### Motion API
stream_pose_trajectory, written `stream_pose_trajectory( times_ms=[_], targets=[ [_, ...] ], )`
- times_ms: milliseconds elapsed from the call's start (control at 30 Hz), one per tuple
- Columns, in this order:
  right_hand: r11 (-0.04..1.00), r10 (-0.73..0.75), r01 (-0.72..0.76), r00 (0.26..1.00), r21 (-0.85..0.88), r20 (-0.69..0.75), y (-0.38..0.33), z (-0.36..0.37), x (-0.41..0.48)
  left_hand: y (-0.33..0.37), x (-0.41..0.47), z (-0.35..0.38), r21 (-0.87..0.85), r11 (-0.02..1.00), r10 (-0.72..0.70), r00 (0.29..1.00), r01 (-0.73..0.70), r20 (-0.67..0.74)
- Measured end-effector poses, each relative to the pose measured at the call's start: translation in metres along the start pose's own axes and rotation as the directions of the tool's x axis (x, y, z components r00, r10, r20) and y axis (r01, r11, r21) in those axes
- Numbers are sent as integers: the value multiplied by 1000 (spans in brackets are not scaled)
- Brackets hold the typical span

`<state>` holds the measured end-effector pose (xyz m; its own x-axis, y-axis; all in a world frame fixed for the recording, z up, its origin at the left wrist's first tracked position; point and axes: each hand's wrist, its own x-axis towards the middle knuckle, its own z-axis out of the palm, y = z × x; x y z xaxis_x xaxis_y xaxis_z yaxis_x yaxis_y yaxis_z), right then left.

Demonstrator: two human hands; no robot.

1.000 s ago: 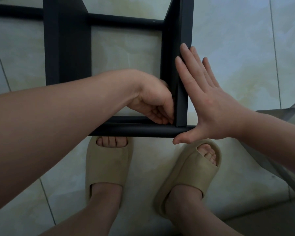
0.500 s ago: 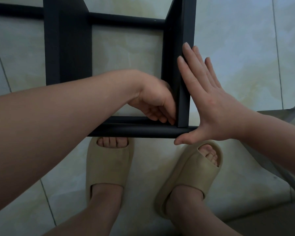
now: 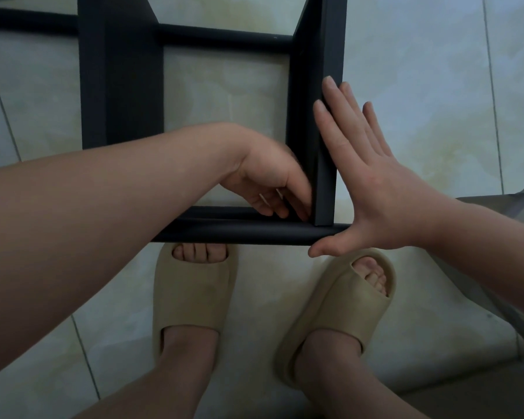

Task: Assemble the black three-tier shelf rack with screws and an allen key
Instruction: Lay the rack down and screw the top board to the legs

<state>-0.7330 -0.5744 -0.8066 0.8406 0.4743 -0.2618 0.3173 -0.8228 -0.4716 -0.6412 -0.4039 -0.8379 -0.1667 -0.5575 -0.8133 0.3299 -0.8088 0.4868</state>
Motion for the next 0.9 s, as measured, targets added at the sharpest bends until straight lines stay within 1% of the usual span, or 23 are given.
stream_pose_trajectory(
  times_ms=[167, 333, 567, 733, 900],
  targets=[
    [1000, -2, 2, 1000, -1, 1, -1, 0, 1, 1, 2, 3, -54, 998, 39, 999, -39, 4],
    [1000, -1, 1, 1000, -4, -2, 0, 0, 1, 1, 2, 4, -49, 997, 55, 998, -55, -14],
    [1000, -2, 2, 1000, 0, -1, 0, 0, 1, -3, 3, 3, -94, 993, 79, 997, -77, 16],
    [1000, -2, 2, 1000, 8, -3, 0, -1, 1, -4, 2, 0, -96, 994, 56, 998, -52, 38],
    [1000, -5, 5, 1000, 10, 1, 1, 0, 1, -2, 3, 2, -58, 995, 84, 996, -84, -2]
  ],
)
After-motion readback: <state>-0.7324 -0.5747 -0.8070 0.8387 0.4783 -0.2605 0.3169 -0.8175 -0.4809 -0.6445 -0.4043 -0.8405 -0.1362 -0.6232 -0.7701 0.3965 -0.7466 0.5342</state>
